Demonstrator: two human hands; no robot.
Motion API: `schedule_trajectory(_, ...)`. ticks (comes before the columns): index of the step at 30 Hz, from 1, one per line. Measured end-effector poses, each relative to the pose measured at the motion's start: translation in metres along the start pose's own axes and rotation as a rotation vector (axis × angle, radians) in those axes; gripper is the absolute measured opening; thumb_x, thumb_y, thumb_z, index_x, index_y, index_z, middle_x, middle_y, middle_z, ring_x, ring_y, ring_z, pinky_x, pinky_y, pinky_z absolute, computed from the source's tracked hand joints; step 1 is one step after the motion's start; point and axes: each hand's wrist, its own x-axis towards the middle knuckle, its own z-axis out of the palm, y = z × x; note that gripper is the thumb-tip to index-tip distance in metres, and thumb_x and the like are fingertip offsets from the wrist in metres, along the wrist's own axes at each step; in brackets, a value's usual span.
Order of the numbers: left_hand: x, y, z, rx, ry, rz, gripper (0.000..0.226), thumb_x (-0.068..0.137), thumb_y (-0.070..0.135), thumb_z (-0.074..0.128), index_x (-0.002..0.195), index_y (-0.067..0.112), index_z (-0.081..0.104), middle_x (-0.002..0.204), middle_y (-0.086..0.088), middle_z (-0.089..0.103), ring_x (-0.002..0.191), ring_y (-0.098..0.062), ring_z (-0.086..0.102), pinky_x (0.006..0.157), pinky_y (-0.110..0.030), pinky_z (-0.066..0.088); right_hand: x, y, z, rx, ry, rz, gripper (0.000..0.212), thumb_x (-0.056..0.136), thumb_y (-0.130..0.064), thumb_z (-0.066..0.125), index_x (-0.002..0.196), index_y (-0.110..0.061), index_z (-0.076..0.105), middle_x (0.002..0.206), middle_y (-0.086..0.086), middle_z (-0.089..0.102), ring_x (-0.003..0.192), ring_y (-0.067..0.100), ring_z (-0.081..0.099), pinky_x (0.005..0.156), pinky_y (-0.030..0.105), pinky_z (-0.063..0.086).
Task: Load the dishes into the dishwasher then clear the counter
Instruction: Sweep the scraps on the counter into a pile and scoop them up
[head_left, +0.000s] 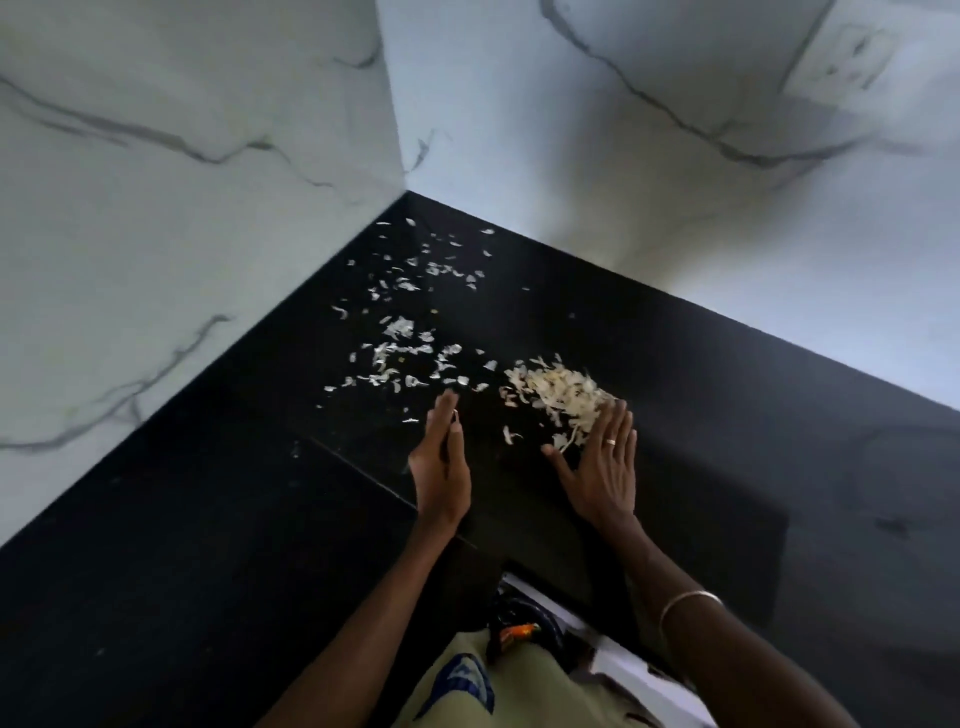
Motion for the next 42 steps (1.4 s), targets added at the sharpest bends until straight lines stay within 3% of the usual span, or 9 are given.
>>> schedule_trajectory(7,0.046,-0.074,-0.082,0.315,0.496,-0.330,0.052,0.099,0.028,0.042,0.143,0.001,0.044,0.150,-0.020,0.040,0.143,-0.035,0.033,0.117,-0.049,0.027,0.017,-0.044,-0.002,-0.022,0.011,-0.265,0.118,0.080,-0.084,0.040,0.153,-0.012,-0.019,0.159,0.013,-0.026,0.148,0.027,-0.022,0.122,0.047,-0.002)
schedule_trajectory(11,0.071,-0.089,-0.091,0.297,0.569,-0.444,0.050,0.102,0.028,0.040,0.147,0.005,0.040,0.155,-0.016,0.034,0.146,-0.033,0.027,0.120,-0.043,0.021,-0.008,-0.087,0.031,-0.145,-0.120,-0.631,0.105,0.084,-0.082,0.034,0.157,-0.015,-0.004,0.163,0.009,-0.015,0.150,0.025,-0.013,0.122,0.048,0.002)
schedule_trajectory(14,0.076,-0.091,-0.087,0.342,0.554,-0.429,0.051,0.102,0.031,0.041,0.147,0.008,0.041,0.155,-0.013,0.036,0.145,-0.031,0.029,0.119,-0.043,0.024,0.006,-0.114,0.054,-0.186,-0.123,-0.753,0.081,0.097,-0.065,0.028,0.157,-0.018,0.001,0.165,0.003,-0.008,0.151,0.020,-0.008,0.122,0.047,0.012)
schedule_trajectory(18,0.094,-0.100,-0.097,0.380,0.475,-0.392,0.051,0.103,0.033,0.040,0.148,0.009,0.039,0.156,-0.012,0.034,0.146,-0.031,0.026,0.120,-0.046,0.022,0.065,-0.124,0.055,-0.260,-0.088,-0.606,0.064,0.103,-0.046,0.021,0.157,-0.017,0.002,0.165,0.001,-0.005,0.151,0.019,-0.006,0.121,0.048,0.011)
schedule_trajectory(22,0.131,-0.104,-0.105,0.508,0.370,-0.443,0.055,0.105,0.037,0.034,0.152,0.010,0.030,0.159,-0.010,0.027,0.149,-0.026,0.017,0.122,-0.046,0.016,0.093,-0.106,0.043,-0.275,-0.031,-0.446,0.061,0.104,-0.041,0.019,0.157,-0.015,0.004,0.165,0.003,-0.002,0.152,0.021,-0.003,0.122,0.047,0.007)
schedule_trajectory(29,0.115,-0.081,-0.004,0.590,-0.112,-0.254,0.058,0.104,0.044,0.021,0.157,0.022,0.012,0.164,0.002,0.011,0.151,-0.017,0.004,0.123,-0.037,0.012,0.072,-0.086,0.029,-0.068,0.013,-0.267,0.064,0.102,-0.043,0.016,0.157,-0.017,-0.005,0.164,0.001,-0.012,0.151,0.019,-0.013,0.123,0.044,0.000)
schedule_trajectory(34,0.067,-0.045,0.049,0.476,-0.378,-0.056,0.055,0.105,0.041,0.025,0.156,0.022,0.015,0.161,0.010,0.008,0.148,-0.002,-0.004,0.123,-0.027,0.004,0.070,-0.067,0.015,0.054,0.057,-0.231,0.062,0.102,-0.040,0.014,0.156,-0.017,-0.008,0.164,0.000,-0.013,0.150,0.016,-0.015,0.123,0.045,0.000)
schedule_trajectory(38,0.093,-0.059,0.012,0.413,-0.202,-0.097,0.055,0.103,0.038,0.032,0.154,0.018,0.027,0.159,0.005,0.022,0.149,-0.009,0.008,0.122,-0.027,0.006,0.080,-0.051,0.001,0.091,0.085,-0.224,0.062,0.102,-0.042,0.012,0.156,-0.018,-0.006,0.164,0.000,-0.013,0.150,0.015,-0.014,0.124,0.043,0.000)
schedule_trajectory(42,0.158,-0.101,-0.075,0.479,0.077,-0.274,0.051,0.104,0.033,0.039,0.149,0.009,0.036,0.155,-0.011,0.035,0.148,-0.022,0.024,0.122,-0.042,0.020,0.091,-0.044,-0.002,0.045,0.061,-0.261,0.063,0.102,-0.042,0.015,0.156,-0.016,-0.005,0.163,0.001,-0.015,0.150,0.015,-0.015,0.124,0.044,0.001)
